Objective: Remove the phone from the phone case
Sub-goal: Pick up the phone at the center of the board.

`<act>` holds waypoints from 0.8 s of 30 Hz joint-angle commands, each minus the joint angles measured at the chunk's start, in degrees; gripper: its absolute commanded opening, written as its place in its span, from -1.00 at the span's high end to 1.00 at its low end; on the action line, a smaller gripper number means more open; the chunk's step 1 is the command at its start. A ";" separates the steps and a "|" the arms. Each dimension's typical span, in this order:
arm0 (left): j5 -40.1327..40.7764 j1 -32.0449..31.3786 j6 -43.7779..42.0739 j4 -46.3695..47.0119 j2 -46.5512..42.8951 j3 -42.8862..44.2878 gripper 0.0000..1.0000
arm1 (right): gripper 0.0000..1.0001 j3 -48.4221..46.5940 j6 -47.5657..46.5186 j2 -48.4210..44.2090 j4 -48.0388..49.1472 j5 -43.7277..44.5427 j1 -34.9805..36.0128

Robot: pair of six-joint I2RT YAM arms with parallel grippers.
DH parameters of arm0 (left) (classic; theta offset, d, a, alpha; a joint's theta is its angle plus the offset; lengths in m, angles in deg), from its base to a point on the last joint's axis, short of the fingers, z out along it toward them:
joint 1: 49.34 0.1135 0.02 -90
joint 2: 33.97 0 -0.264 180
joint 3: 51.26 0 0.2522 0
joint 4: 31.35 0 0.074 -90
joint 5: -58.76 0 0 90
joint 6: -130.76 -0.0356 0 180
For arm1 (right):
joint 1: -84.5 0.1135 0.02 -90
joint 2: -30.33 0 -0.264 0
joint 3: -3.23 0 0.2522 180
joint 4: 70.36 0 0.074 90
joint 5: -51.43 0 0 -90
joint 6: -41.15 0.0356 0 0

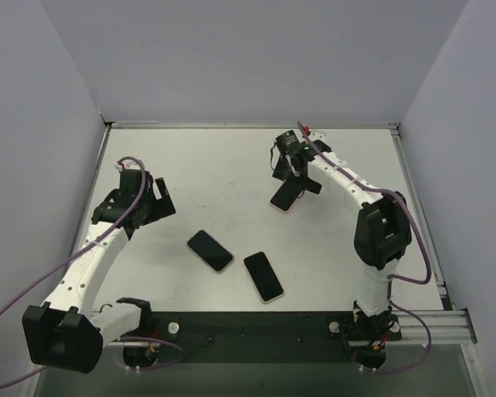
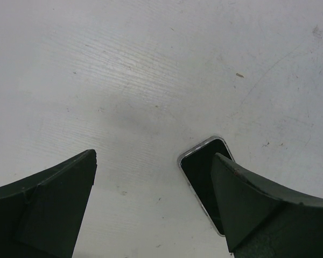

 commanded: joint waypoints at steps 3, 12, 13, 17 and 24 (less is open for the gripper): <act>-1.86 -0.07 -0.67 -1.23 -1.06 1.66 -0.95 | -1.00 -4.38 5.24 7.22 -5.98 0.82 0.18; -1.51 -0.07 -0.94 -1.50 -1.32 1.39 -0.95 | -1.00 -7.63 5.95 13.03 -5.63 -2.07 -0.08; -1.77 -0.24 -0.94 -1.50 -1.32 1.39 -0.95 | -1.00 -7.90 6.03 13.56 -5.54 -2.51 -0.08; -2.04 -0.24 -0.94 -1.32 -1.24 1.22 -0.95 | -1.00 -9.13 6.21 15.93 -5.10 -4.36 -0.16; -1.33 -0.24 -3.22 -1.93 0.61 1.92 -0.95 | -1.00 -9.57 6.30 17.78 -3.78 -5.33 -0.34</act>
